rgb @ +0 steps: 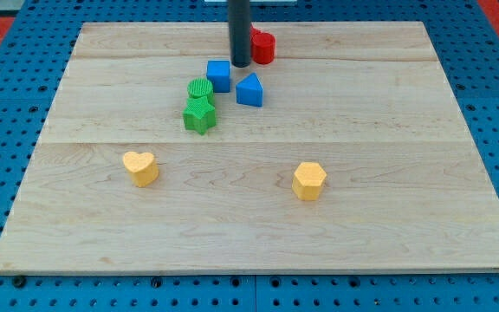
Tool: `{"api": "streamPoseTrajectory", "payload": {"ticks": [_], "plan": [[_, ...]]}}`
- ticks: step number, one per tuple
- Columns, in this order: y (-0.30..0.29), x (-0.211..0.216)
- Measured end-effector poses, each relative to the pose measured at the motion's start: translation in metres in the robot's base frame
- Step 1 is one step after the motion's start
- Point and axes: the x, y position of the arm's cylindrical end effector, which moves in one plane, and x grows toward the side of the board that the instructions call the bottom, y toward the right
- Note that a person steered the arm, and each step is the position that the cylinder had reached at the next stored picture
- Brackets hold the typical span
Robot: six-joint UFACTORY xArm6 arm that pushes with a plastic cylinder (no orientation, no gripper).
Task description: Push the blue cube slightly left
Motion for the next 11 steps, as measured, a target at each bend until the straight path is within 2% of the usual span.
{"api": "streamPoseTrajectory", "payload": {"ticks": [1, 3, 7, 9, 11], "plan": [[0.009, 0.007], [-0.009, 0.033], [-0.014, 0.033], [-0.038, 0.033], [-0.038, -0.022]]}}
